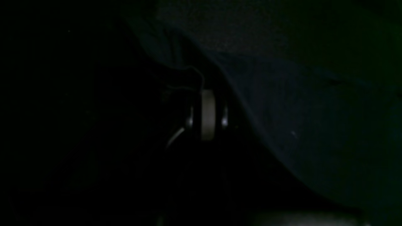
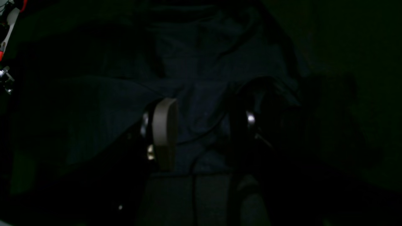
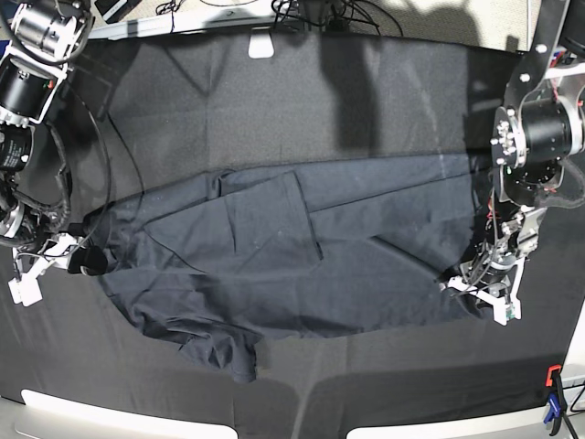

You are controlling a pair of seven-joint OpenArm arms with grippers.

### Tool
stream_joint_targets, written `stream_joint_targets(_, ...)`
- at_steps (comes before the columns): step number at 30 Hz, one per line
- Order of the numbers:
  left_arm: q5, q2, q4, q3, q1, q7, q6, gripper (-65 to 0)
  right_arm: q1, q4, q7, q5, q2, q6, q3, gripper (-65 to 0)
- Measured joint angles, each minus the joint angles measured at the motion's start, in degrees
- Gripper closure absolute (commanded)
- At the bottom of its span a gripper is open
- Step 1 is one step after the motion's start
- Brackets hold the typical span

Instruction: Layout the t-shirt on the table in an organized manner, then fold the t-shirt properly

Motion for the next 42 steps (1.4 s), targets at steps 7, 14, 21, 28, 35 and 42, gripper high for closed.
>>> stream_joint_targets(7, 0.02, -0.61, 0.0, 0.0, 0.02, 0.52, 0.0, 0.0, 0.35, -0.04, 11.19, -7.61, 0.15, 0.0, -1.36, -34.0)
stream_joint_targets(14, -0.24, -0.48, 0.0, 0.0, -0.04, 3.37, -0.02, 0.0, 10.82, -10.23, 16.37, -18.32, 0.13, 0.15, -14.99, -34.7)
stream_joint_targets(21, -0.22, -0.46, 0.11, 0.0, -0.15, 4.39, -0.04, 0.0, 28.74, -33.29, 21.05, -26.71, 0.68, -1.49, -22.32, -34.7)
stream_joint_targets(28, -0.24, -0.5, 0.11, 0.0, -0.15, 4.55, -0.04, 0.0, 40.52, -56.15, 28.63, -33.38, 0.57, -6.71, -27.45, -34.7)
stream_joint_targets(35, -0.24, -0.48, 0.11, 0.0, -0.15, 5.2, -0.04, 0.0, 40.3, -60.98, 30.51, -36.09, 0.68, -6.75, -29.27, -34.7)
stream_joint_targets(42, -0.26, -0.48, 0.11, 0.0, -0.11, 3.61, -0.04, -13.6, 40.72, -60.96, 30.53, -32.83, 0.9, -6.75, -29.29, -34.7)
